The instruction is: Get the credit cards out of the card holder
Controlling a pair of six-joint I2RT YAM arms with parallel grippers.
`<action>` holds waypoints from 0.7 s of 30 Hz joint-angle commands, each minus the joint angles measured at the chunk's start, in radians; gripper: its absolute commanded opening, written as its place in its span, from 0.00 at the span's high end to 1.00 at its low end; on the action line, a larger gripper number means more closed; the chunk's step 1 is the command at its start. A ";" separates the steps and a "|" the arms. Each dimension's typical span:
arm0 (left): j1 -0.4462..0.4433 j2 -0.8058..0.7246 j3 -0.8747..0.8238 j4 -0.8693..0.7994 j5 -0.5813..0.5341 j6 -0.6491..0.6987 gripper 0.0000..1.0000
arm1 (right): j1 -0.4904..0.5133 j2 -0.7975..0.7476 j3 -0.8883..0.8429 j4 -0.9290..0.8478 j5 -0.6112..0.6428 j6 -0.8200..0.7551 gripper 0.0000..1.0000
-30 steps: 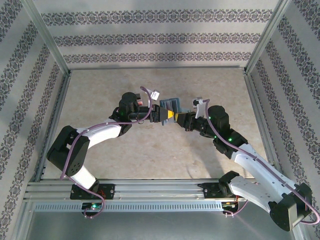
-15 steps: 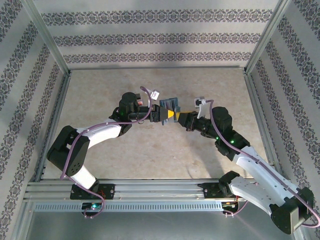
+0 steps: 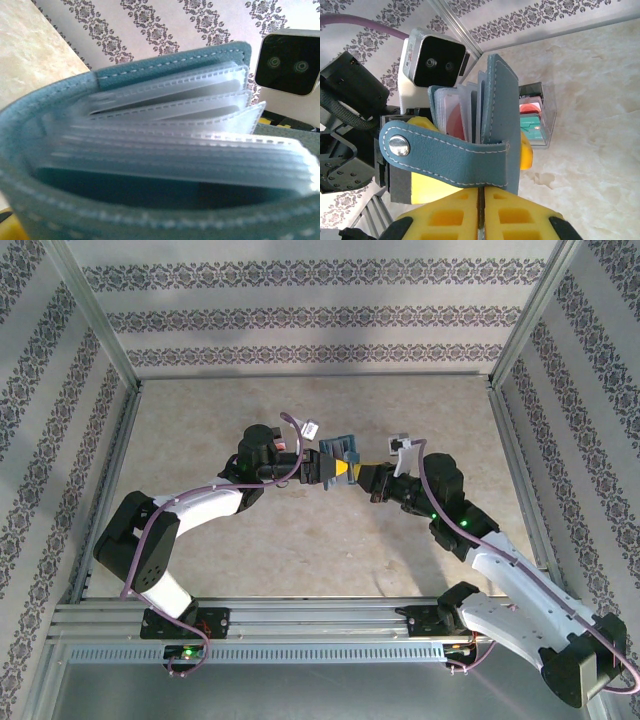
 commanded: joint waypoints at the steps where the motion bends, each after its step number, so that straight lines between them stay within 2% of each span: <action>1: -0.023 0.000 0.014 0.084 0.031 -0.012 0.52 | -0.003 -0.016 -0.022 0.044 -0.007 0.007 0.91; 12: -0.034 0.006 0.023 0.099 0.044 -0.027 0.24 | -0.003 0.025 -0.009 0.041 0.010 0.014 0.99; 21: -0.036 0.027 0.044 0.098 0.044 -0.031 0.26 | -0.003 0.006 -0.003 0.031 0.015 0.007 1.00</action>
